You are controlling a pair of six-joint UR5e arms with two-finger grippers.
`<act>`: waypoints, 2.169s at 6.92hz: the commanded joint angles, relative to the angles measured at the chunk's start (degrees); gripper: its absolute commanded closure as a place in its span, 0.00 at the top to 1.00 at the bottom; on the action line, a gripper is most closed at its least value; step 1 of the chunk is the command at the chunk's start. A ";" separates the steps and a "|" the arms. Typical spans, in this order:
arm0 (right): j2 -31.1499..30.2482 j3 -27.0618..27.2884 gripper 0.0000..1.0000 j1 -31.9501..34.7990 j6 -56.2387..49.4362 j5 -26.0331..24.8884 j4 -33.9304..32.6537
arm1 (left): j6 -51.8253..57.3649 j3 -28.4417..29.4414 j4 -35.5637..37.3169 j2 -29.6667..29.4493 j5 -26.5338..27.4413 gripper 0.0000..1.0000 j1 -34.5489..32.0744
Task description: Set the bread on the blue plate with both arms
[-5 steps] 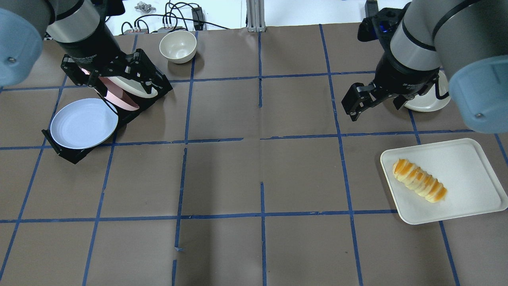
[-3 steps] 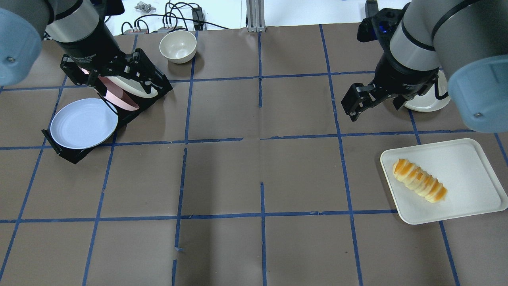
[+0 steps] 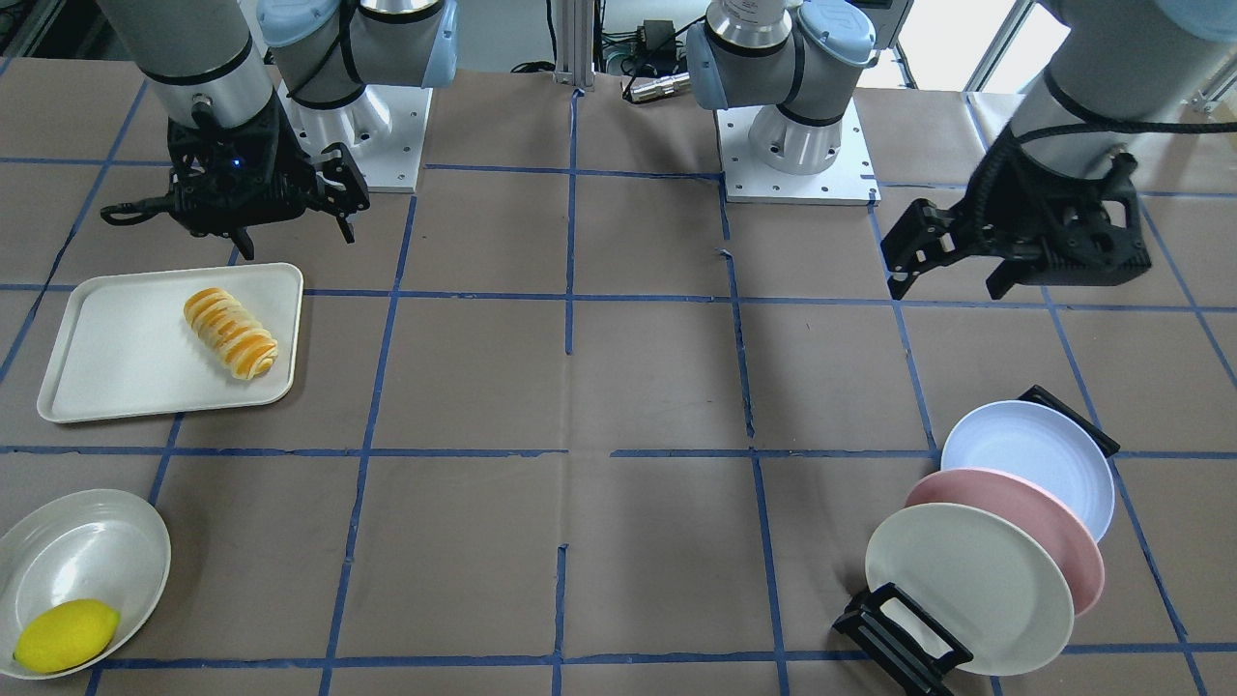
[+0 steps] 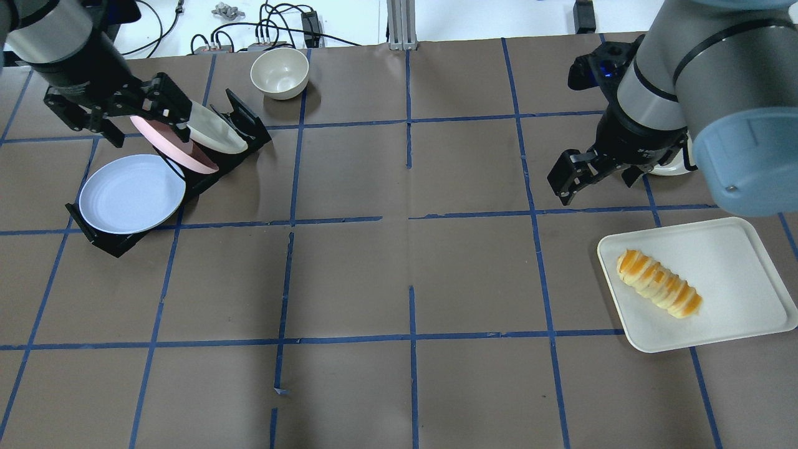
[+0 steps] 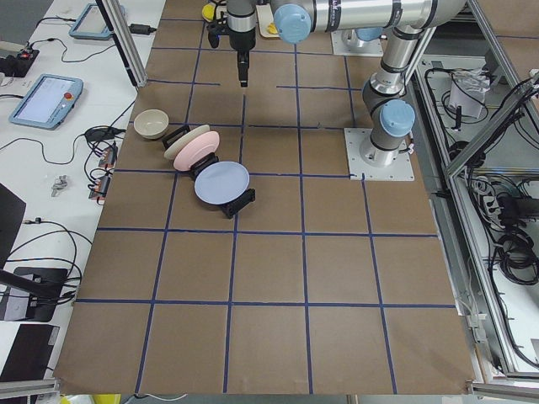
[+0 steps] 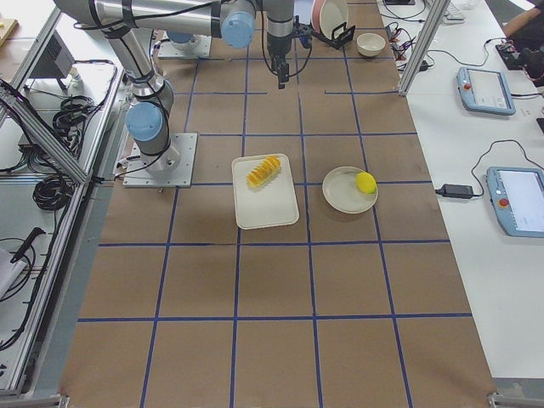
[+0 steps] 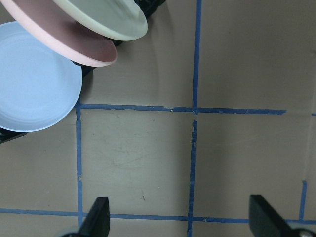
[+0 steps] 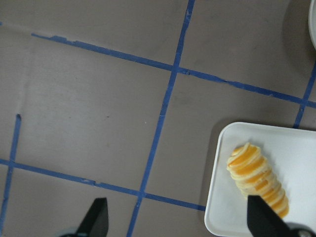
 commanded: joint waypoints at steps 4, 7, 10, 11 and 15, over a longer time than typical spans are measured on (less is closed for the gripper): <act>5.27 24.27 1.00 -20.21 -31.85 -0.24 -33.09 | 27.03 9.79 1.66 -21.13 -4.72 1.00 21.60; 10.47 26.68 1.00 -22.15 -34.33 0.27 -37.29 | 33.13 16.40 1.74 -33.55 -5.94 1.00 25.15; 10.65 28.44 0.62 -22.76 -33.46 0.19 -37.82 | 32.95 17.30 1.22 -39.01 -7.95 0.98 24.62; 10.47 28.44 0.31 -22.76 -30.67 -0.07 -37.65 | 32.52 17.21 0.61 -39.20 -8.84 0.89 24.53; 9.68 11.64 0.21 -21.10 -20.21 0.27 -12.02 | 31.99 17.47 -1.94 -39.20 -11.46 0.30 24.62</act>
